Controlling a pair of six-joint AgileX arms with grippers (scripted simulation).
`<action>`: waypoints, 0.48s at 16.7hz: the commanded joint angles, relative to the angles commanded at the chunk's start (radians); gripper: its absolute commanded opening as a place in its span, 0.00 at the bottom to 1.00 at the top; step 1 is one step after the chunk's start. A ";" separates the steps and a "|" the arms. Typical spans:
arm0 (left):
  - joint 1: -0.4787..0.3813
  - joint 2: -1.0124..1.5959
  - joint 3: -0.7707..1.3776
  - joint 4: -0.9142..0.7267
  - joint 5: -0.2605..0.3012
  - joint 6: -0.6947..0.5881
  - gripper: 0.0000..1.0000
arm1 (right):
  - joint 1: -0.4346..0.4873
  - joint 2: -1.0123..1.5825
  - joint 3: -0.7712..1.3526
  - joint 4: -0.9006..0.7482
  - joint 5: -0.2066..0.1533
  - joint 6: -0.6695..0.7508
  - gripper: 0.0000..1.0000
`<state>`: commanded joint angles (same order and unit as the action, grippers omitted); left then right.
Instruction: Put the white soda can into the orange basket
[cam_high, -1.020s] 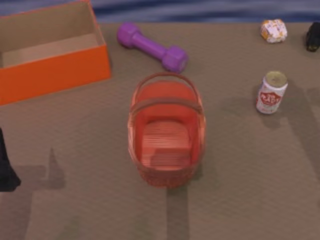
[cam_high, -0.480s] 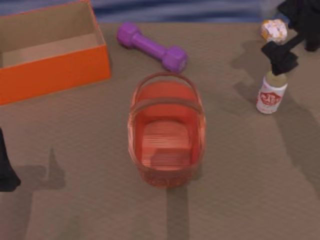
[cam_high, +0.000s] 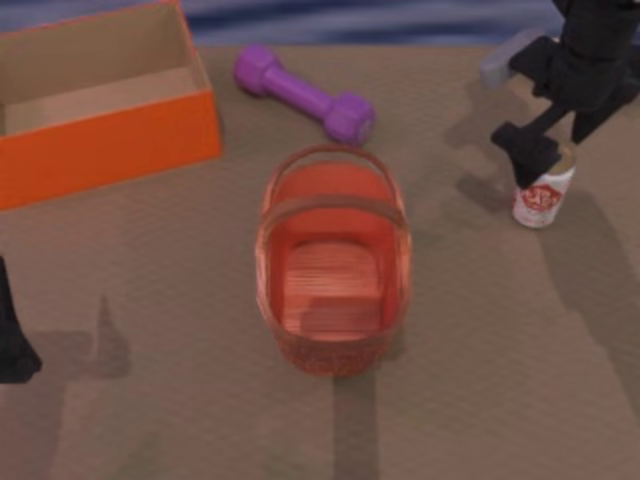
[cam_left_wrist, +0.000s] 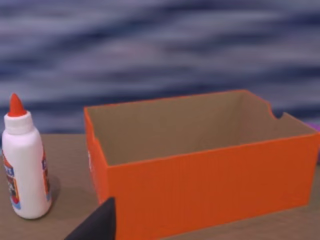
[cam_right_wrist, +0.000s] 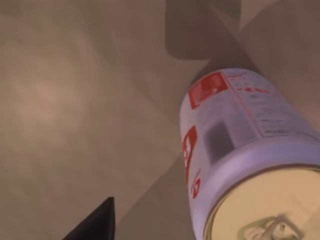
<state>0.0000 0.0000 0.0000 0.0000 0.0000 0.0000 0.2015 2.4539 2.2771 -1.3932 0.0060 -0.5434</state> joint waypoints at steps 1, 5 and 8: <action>0.000 0.000 0.000 0.000 0.000 0.000 1.00 | 0.000 0.000 0.000 0.000 0.000 0.000 1.00; 0.000 0.000 0.000 0.000 0.000 0.000 1.00 | -0.002 0.000 -0.020 0.020 0.000 -0.002 1.00; 0.000 0.000 0.000 0.000 0.000 0.000 1.00 | 0.000 0.003 -0.104 0.108 0.000 0.000 1.00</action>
<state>0.0000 0.0000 0.0000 0.0000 0.0000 0.0000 0.2010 2.4570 2.1735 -1.2848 0.0061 -0.5437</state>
